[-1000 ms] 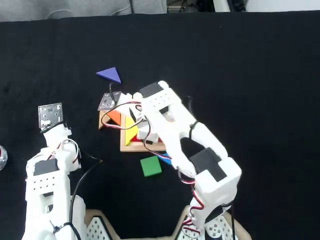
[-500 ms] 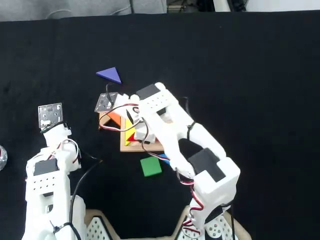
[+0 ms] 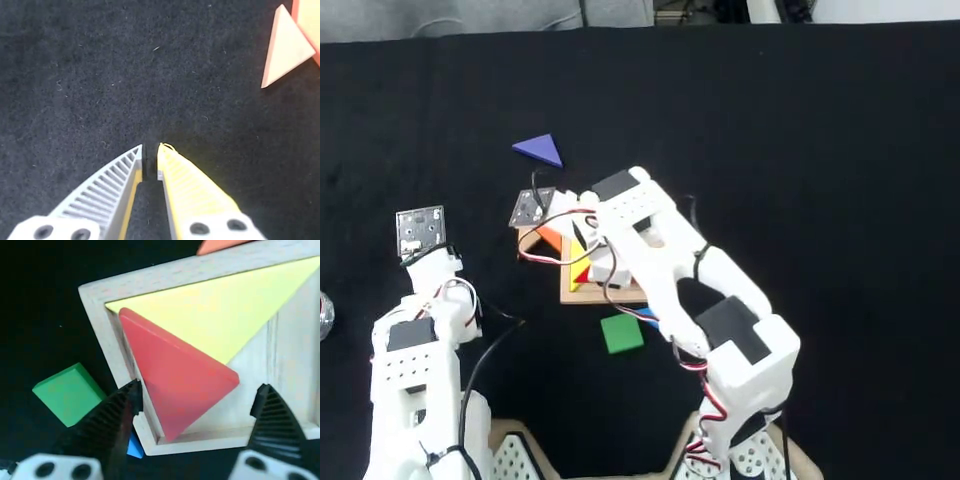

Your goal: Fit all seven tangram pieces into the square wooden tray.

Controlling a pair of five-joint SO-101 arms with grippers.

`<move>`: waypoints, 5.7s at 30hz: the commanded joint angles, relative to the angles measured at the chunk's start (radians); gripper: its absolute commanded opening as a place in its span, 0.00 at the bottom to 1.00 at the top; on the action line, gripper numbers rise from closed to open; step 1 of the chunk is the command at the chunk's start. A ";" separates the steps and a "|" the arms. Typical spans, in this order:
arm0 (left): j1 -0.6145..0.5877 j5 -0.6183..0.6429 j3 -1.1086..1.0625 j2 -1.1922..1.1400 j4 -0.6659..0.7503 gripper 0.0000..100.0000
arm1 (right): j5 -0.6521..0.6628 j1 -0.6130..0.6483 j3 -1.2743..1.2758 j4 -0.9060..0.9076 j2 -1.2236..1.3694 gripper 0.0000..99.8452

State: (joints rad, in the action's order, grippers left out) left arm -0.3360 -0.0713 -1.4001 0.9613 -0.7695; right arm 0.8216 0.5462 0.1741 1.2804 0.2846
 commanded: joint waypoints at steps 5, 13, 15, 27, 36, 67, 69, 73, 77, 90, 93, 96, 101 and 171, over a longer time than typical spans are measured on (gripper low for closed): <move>0.005 -0.002 0.008 0.014 0.014 0.07 | 0.011 0.014 -0.004 0.029 -0.008 0.34; 0.005 -0.038 0.008 0.014 0.012 0.07 | 0.106 0.031 0.018 0.126 -0.012 0.34; 0.005 -0.038 0.008 0.014 0.012 0.07 | 0.101 0.015 0.015 0.132 -0.019 0.34; 0.005 -0.038 0.008 0.014 0.012 0.07 | 0.017 -0.043 -0.005 0.092 -0.199 0.33; -0.045 -0.034 0.018 0.015 0.014 0.07 | -0.368 -0.021 -0.002 -0.193 -0.199 0.03; -0.045 -0.034 0.016 0.015 0.014 0.07 | -0.434 -0.175 -0.033 -0.203 -0.085 0.01; -0.045 -0.034 0.016 0.015 0.014 0.07 | -0.423 -0.181 -0.022 -0.218 -0.047 0.01; -0.045 -0.034 0.016 0.015 0.014 0.07 | -0.422 -0.176 -0.030 -0.222 0.019 0.01; -0.045 -0.034 0.016 0.015 0.014 0.07 | -0.422 -0.146 -0.033 -0.215 0.048 0.01; -0.045 -0.034 0.016 0.015 0.014 0.07 | -0.364 -0.110 -0.047 -0.181 0.044 0.01; -0.045 -0.034 0.016 0.015 0.014 0.07 | -0.367 -0.149 -0.070 -0.181 0.022 0.01; -0.045 -0.034 0.016 0.015 0.014 0.07 | -0.367 -0.184 -0.064 -0.181 0.012 0.01; -0.045 -0.034 0.015 0.015 0.014 0.07 | -0.367 -0.199 -0.001 -0.180 0.002 0.01; 0.019 -0.041 0.007 0.014 0.012 0.07 | 0.003 -0.233 0.650 -0.058 -0.857 0.04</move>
State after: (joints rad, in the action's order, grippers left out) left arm -0.3268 -0.1036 -1.4001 0.9613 -0.7695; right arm 0.5409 0.2639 0.7679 1.0917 -0.4181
